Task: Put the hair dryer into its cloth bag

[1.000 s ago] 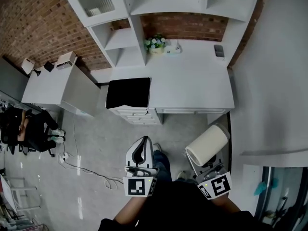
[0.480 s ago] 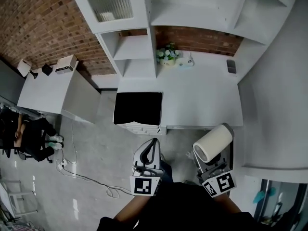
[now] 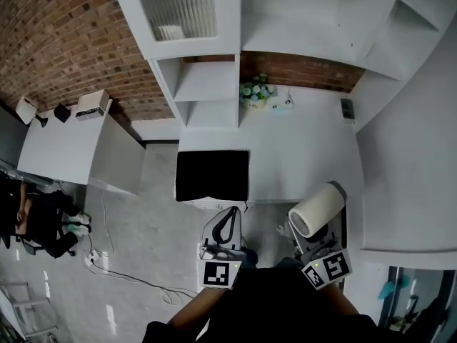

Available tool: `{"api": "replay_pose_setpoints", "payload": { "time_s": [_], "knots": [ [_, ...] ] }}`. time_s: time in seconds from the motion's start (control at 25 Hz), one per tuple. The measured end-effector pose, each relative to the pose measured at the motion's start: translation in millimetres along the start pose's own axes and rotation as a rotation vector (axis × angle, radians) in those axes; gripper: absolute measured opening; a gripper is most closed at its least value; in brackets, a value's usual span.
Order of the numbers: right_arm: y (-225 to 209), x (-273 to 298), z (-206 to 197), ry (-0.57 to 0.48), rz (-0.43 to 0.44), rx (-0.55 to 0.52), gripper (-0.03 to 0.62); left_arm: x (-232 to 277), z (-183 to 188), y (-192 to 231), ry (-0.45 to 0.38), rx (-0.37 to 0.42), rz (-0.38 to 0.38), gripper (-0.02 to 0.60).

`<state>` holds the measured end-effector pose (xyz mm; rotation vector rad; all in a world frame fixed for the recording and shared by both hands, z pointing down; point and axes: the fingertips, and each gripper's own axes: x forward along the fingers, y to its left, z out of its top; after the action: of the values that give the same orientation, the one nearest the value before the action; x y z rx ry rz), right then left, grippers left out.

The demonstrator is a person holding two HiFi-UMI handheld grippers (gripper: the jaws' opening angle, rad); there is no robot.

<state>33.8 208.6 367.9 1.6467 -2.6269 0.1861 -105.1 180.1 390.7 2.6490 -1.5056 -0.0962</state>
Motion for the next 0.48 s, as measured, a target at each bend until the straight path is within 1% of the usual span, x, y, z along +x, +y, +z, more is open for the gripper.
{"api": "replay_pose_setpoints", "payload": {
  "time_s": [0.24,0.36,0.48],
  "knots": [
    [4.1,16.4,-7.7,0.041,-0.015,-0.017,0.218,13.1,-17.1,22.4,0.036,-0.008,-0.010,0.018],
    [0.5,22.2,-12.9,0.054,-0.014,-0.009,0.218,19.9,-27.5,25.8,0.058,0.019,-0.020,0.020],
    [-7.9,30.7,-17.8,0.064,-0.009,-0.006,0.218,30.1,-43.6,28.6,0.106,0.043,-0.025,0.020]
  ]
}}
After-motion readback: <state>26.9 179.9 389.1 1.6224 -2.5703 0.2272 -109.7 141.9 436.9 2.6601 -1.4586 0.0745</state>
